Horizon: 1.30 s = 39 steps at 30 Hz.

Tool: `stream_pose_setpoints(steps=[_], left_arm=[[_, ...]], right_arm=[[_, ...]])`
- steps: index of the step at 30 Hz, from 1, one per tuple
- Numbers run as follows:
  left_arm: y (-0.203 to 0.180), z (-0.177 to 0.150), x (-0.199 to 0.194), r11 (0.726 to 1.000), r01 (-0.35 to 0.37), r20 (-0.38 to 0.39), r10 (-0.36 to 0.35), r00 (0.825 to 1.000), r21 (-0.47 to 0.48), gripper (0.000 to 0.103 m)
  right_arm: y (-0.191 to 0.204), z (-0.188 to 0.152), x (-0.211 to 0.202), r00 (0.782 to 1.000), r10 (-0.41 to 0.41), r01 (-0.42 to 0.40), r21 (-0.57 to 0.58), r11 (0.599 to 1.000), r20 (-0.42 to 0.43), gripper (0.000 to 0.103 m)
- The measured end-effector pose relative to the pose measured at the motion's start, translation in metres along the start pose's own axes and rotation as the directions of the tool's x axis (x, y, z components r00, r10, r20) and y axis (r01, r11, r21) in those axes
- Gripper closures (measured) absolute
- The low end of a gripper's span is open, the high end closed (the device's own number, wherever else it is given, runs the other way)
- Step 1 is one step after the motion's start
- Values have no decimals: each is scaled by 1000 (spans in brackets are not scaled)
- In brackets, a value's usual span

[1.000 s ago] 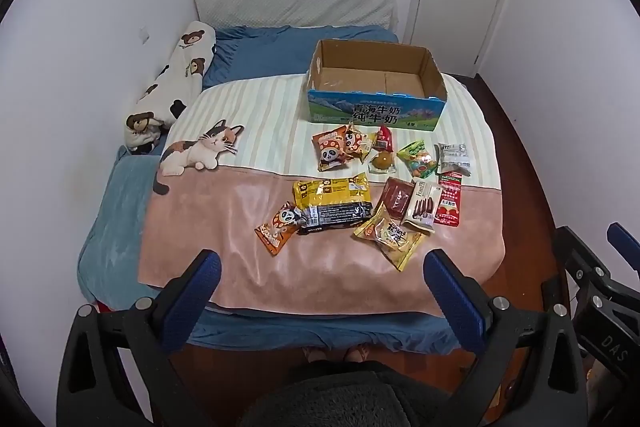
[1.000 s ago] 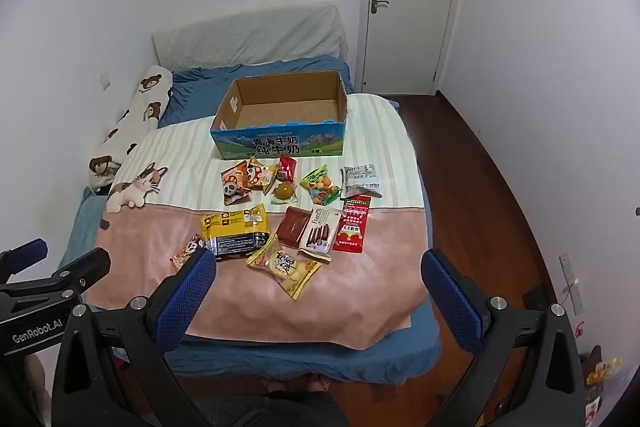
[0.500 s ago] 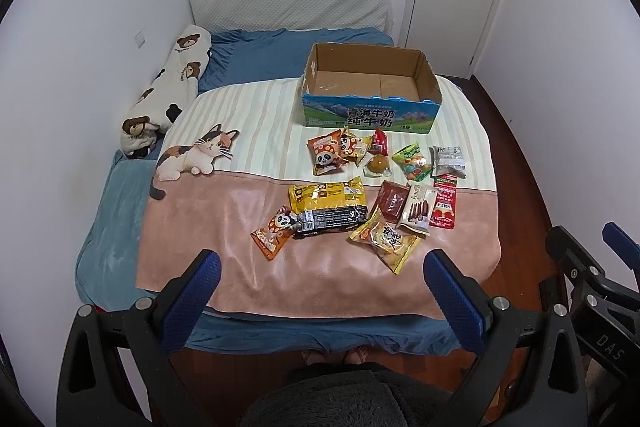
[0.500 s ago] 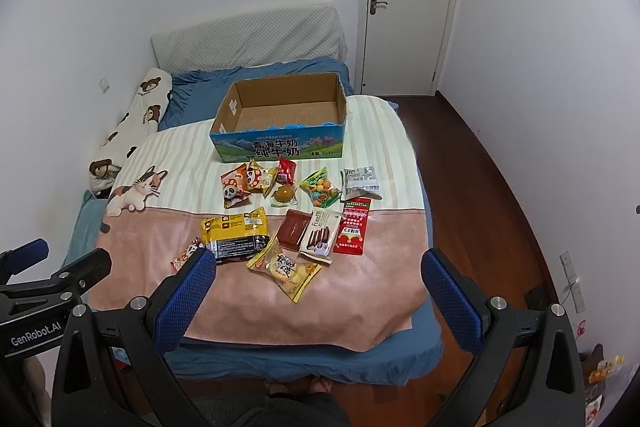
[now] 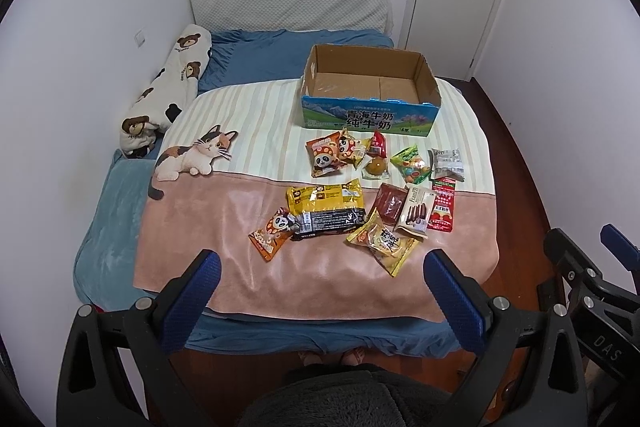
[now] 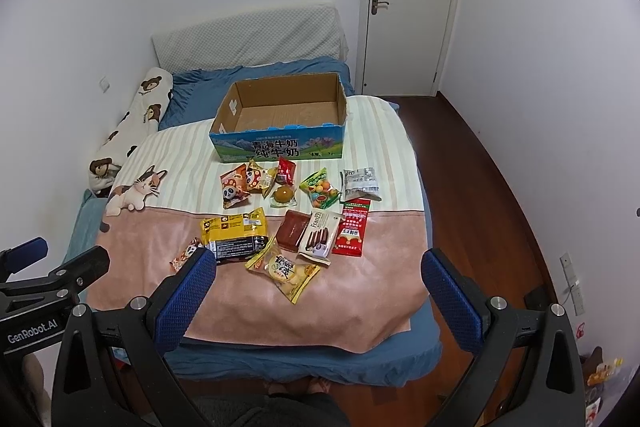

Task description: Organize snacks

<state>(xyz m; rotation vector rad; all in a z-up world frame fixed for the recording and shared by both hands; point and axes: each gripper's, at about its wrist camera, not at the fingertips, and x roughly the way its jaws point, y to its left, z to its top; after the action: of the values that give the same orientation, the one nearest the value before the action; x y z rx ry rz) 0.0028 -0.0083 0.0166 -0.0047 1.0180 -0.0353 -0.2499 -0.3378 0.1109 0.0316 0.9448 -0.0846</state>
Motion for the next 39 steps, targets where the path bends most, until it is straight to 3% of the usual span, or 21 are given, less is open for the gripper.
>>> stream_pose_setpoints(steps=[39], left_arm=[[-1, 7, -1, 1000, 12, -2, -12, 1000, -3, 0]], right_arm=[[-2, 12, 3, 1000, 7, -7, 1, 1000, 13, 0]])
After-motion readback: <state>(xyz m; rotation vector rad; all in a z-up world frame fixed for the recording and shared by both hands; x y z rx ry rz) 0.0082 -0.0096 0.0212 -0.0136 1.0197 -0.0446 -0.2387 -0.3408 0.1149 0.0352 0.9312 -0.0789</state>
